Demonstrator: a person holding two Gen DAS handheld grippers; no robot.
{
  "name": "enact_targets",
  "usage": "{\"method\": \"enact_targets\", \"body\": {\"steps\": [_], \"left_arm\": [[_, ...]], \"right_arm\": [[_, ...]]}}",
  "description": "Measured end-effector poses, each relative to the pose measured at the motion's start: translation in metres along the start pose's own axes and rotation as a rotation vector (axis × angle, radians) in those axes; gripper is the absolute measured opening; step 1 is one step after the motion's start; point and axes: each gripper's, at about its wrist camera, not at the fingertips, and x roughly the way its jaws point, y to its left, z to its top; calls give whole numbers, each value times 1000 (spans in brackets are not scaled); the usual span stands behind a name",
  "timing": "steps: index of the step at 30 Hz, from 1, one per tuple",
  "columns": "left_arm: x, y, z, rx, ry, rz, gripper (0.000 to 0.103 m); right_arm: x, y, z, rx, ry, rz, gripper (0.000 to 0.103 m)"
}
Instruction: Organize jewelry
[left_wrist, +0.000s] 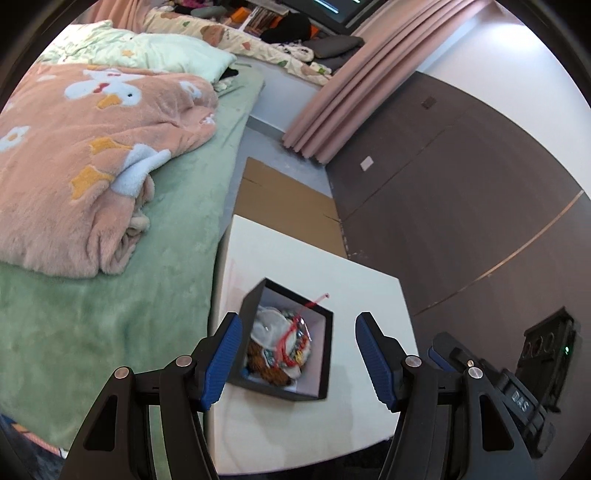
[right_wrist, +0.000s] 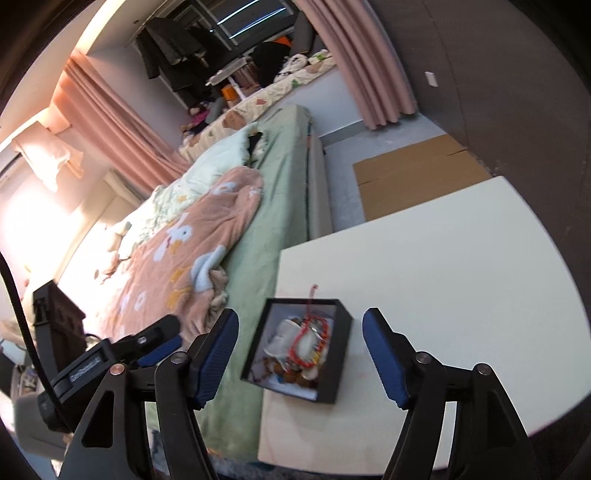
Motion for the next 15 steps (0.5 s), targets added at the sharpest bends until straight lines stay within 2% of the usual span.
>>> {"method": "enact_targets", "body": {"steps": [3,7,10,11,15], "left_arm": [[-13,-2,-10,15,-14,-10,76],[-29,-9,-27,54,-24,-5,80],[-41,-18,-38,110,-40,28,82],[-44,-22,-41,133,-50,40,86],[-49,-40,-55,217,-68,74,96]], "right_arm": [[-20,0,-6,-24,-5,-64,70],[-57,1,-17,-31,8,-152,71],[-88,6,-23,-95,-6,-183,89],[-99,4,-26,-108,-31,-178,93],[-120,-15,-38,-100,-69,-172,94]]}}
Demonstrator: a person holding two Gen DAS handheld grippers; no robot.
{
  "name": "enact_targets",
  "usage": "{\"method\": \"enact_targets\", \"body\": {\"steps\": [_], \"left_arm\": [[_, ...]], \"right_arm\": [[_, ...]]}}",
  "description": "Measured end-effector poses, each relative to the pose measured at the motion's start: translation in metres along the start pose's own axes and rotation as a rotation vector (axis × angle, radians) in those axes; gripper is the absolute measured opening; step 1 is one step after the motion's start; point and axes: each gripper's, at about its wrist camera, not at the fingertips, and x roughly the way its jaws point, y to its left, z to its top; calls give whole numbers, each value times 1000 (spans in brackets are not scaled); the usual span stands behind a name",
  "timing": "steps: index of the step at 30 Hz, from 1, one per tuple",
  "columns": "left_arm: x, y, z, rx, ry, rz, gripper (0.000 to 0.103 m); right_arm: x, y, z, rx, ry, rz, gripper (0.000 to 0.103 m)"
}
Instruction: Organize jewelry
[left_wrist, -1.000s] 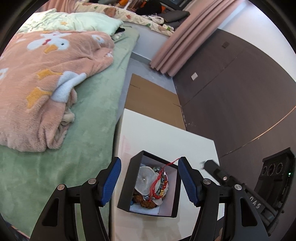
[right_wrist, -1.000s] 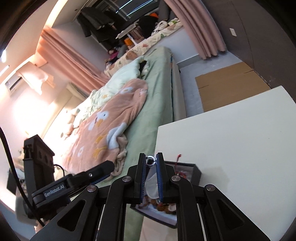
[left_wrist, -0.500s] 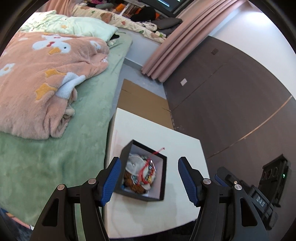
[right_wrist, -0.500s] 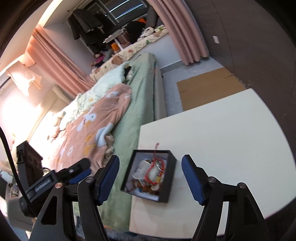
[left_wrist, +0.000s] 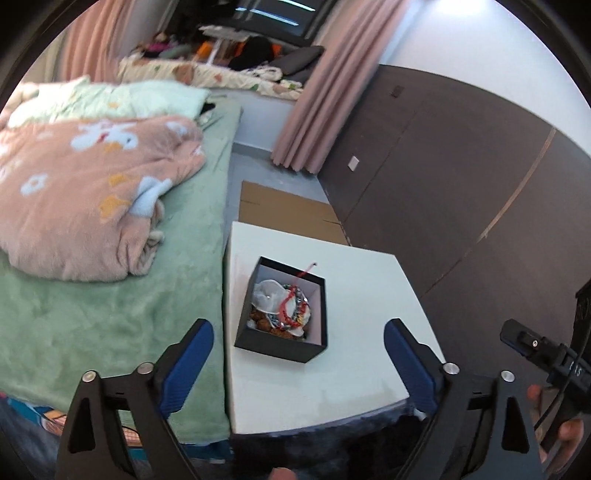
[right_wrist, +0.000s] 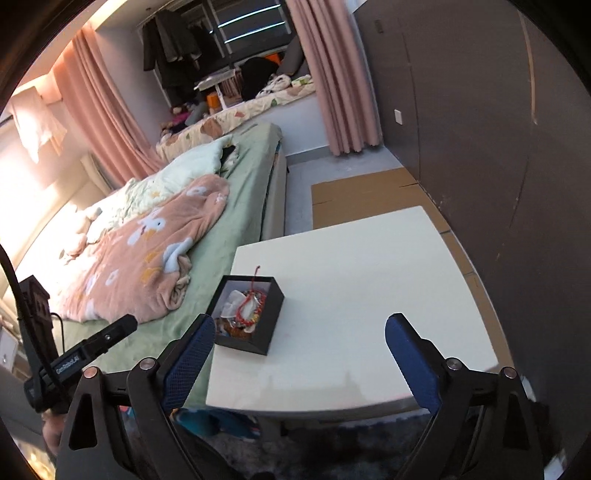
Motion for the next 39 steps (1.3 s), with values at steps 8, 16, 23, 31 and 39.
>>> {"method": "enact_targets", "body": {"steps": [8,16,23,31,39], "left_arm": [[-15,-35,-20,154,-25,48,99],[-22,-53,-37,272,-58,99,99],[-21,-49,-49,286,-81,119,99],[-22,-48,-57,278,-105,112,99],[-19,-53,-61,282,-109,134,99]], "right_arm": [[4,-27,-23,-11,45,-30,94],[-6,-24,-45,-87,27,-50,101],[-9,-24,-58,-115,21,-56,101],[-7,-31,-58,-74,7,-64,101],[-10,-26,-60,-90,-10,-85,101]]}}
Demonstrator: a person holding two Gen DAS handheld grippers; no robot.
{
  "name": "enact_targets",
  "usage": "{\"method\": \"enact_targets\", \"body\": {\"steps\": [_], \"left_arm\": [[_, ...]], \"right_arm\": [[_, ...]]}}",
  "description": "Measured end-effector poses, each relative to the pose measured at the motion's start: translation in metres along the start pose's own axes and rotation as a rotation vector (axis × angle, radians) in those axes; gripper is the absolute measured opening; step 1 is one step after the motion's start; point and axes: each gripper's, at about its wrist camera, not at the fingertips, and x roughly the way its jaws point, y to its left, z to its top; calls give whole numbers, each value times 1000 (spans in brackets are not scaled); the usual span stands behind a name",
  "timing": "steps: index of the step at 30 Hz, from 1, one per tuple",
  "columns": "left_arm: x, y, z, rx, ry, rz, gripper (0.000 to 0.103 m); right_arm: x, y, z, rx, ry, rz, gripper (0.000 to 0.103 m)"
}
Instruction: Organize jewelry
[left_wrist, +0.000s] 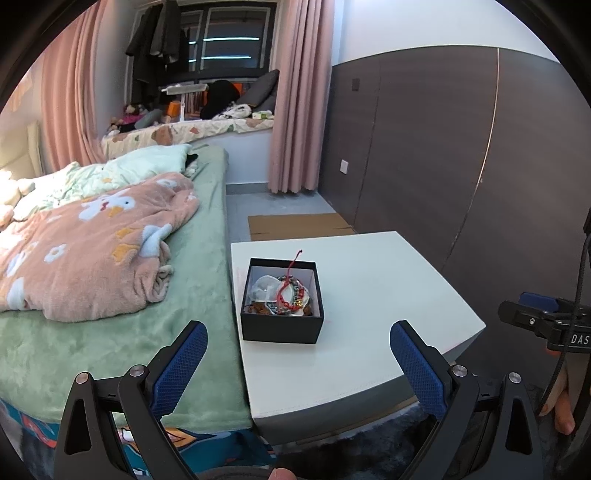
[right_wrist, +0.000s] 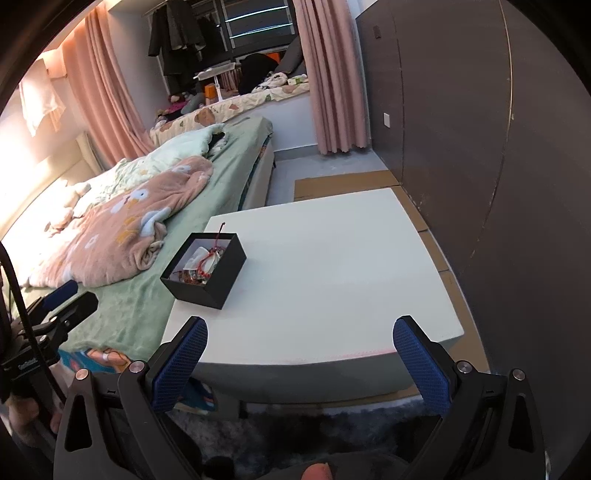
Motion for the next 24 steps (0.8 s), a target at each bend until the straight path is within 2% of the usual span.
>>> {"method": "enact_targets", "body": {"steps": [12,24], "left_arm": [[2,12,0,-63,6,9,99],[4,11,-1,-53,10,13,99]], "right_arm": [[-1,1,-2,-4,3,1,101],[-1,0,-4,-4,-6,2,101]]}}
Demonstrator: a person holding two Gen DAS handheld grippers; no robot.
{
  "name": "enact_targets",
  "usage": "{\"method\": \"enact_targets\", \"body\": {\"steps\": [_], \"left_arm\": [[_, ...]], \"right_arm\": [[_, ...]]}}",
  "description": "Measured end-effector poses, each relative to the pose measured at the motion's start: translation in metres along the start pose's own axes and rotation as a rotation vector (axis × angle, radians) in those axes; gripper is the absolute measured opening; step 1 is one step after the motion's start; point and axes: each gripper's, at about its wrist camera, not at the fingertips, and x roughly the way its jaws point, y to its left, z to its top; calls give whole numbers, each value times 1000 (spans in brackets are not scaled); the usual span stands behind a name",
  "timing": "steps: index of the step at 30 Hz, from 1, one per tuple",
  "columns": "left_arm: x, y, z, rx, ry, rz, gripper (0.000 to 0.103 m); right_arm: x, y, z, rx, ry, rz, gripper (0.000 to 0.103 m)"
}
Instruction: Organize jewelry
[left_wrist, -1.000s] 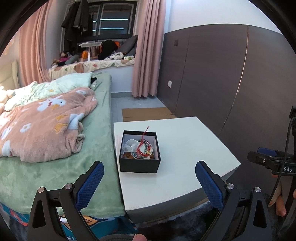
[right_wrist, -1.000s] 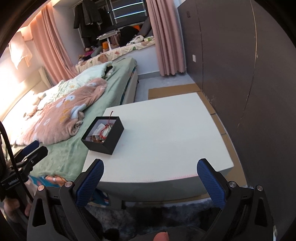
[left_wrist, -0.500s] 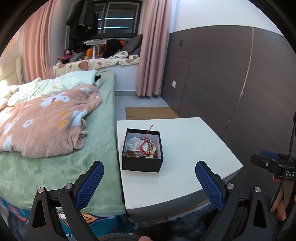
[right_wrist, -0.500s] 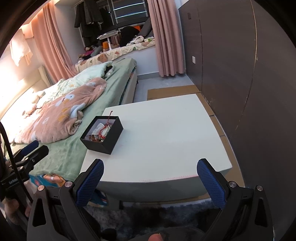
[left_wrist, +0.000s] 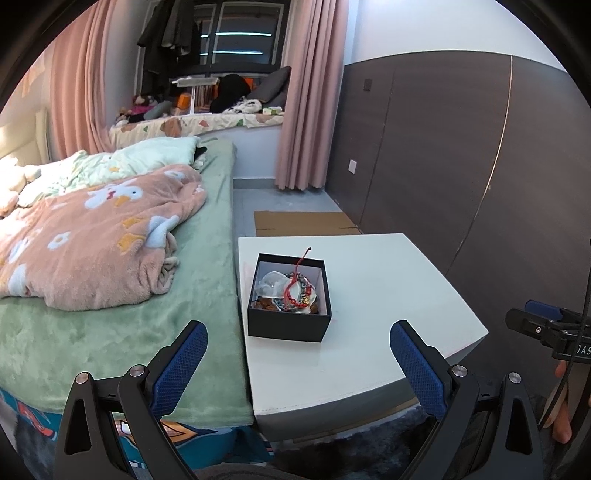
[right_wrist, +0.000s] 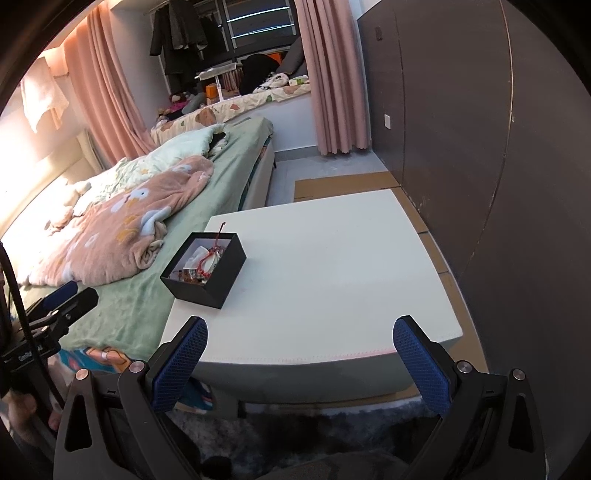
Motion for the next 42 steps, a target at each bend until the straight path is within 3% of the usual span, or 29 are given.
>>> {"method": "enact_targets", "body": {"steps": [22,42], "left_arm": [[-3,-5,0,22,-10,54,99],[-3,-7,-2,33,-13,57,99]], "right_arm": [[-3,-2,2,21,6,-2,101],[2,-4,0,36,17,-6,101]]}}
